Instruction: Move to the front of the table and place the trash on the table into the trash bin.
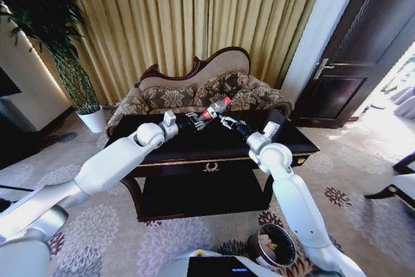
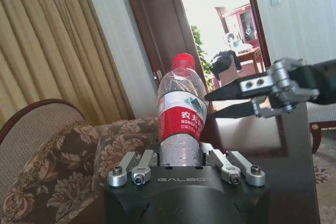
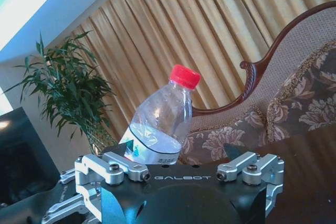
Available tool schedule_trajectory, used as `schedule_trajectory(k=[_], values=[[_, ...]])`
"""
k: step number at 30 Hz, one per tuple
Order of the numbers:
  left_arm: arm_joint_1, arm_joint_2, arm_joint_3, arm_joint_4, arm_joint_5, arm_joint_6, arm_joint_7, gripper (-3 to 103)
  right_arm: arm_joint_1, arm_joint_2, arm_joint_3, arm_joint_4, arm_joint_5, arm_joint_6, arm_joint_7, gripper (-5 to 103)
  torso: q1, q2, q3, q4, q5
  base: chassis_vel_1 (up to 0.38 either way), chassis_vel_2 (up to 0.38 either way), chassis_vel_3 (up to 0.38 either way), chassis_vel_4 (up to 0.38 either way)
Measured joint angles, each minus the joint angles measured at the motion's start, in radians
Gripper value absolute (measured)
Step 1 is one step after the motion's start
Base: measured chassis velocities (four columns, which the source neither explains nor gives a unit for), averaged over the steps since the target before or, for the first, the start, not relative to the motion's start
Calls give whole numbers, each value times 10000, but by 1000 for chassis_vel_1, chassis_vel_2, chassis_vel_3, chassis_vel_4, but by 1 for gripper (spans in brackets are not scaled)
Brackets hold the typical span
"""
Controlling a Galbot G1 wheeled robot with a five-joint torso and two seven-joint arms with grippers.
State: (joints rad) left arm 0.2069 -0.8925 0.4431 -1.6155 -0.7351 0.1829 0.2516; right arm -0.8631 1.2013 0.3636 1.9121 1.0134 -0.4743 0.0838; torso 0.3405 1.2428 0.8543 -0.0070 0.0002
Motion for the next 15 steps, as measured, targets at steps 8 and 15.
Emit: schedule_trajectory(k=[8,15], values=[[2,-90,96,-71,-54,34,-158,35,31,161,26,-62,-81,117,-4,100,0,0,0,0,0,0,0,0,0],[-16,-212,171,6,-77,48,-173,35,31,134,72,-21,-114,139,-33,100,-1,0,0,-1,0,0,0,0,0]])
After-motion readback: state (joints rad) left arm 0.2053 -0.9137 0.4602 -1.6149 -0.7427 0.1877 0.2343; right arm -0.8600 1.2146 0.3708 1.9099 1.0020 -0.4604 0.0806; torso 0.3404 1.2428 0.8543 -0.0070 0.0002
